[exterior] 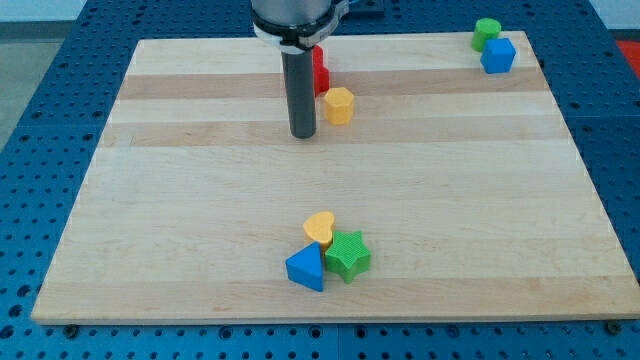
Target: Place the yellow hexagon below the red star to form a vertical line
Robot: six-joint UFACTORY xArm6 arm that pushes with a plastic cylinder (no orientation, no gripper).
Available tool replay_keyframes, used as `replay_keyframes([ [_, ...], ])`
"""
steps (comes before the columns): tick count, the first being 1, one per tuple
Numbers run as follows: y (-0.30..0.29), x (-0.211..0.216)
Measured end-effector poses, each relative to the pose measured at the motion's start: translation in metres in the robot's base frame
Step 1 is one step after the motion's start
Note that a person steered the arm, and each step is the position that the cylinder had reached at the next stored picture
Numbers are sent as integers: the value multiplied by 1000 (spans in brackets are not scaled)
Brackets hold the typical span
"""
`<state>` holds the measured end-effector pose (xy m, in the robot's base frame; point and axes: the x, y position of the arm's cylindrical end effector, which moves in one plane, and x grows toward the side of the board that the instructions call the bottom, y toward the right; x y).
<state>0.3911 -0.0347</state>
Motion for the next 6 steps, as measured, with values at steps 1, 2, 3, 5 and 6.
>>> replay_keyframes([
  [1, 43, 0],
  [2, 68, -25],
  [3, 56, -37],
  [5, 32, -35],
  [6, 75, -36],
])
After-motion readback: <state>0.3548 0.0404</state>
